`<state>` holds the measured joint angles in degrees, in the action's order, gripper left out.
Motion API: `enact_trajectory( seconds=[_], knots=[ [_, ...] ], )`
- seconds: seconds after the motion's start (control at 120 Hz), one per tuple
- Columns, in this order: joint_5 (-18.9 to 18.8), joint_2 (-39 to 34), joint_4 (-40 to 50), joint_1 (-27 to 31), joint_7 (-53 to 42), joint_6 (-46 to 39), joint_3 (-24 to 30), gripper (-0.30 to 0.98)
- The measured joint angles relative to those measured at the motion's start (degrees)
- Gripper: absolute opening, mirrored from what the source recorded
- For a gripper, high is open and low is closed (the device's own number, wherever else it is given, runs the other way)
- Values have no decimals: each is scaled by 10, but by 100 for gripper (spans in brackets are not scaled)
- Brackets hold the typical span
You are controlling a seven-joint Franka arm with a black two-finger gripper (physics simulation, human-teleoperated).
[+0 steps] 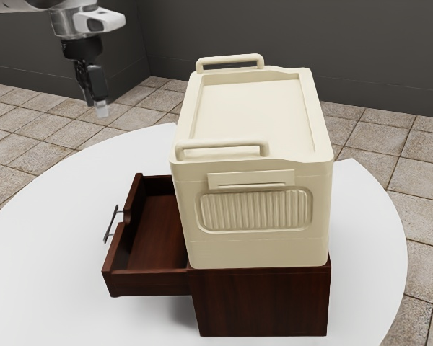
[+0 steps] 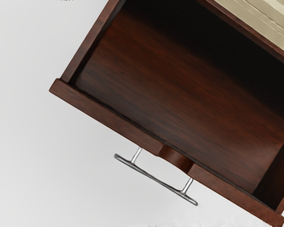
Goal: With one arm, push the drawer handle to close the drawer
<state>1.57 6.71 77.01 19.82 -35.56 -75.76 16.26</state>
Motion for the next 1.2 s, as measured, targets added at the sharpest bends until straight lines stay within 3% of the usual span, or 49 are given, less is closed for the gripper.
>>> enact_trajectory(
  seconds=[0.217, 0.325, 0.417, 0.475, 0.558, 0.642, 0.683, 0.758, 0.858, 0.942, 1.2],
  knots=[
    [2, -11, -38, 1, -72, 6, 2, 68],
    [4, -138, -48, 42, -110, 35, 32, 69],
    [-29, -193, -41, -5, -138, 76, 68, 68],
    [-42, -231, 24, -2, -158, 100, 38, 63],
    [-52, -339, 216, -4, -186, 88, -29, 43],
    [-56, -370, 337, -6, -217, 52, -50, 24],
    [-60, -373, 364, -17, -231, 35, -54, 16],
    [-97, -371, 386, -88, -246, 12, -60, 13],
    [-123, -330, 430, -120, -258, -35, -137, 3],
    [-136, -286, 462, -127, -275, -100, -167, -2],
    [-100, -171, 473, -127, -282, -245, -176, -8]
  ],
)
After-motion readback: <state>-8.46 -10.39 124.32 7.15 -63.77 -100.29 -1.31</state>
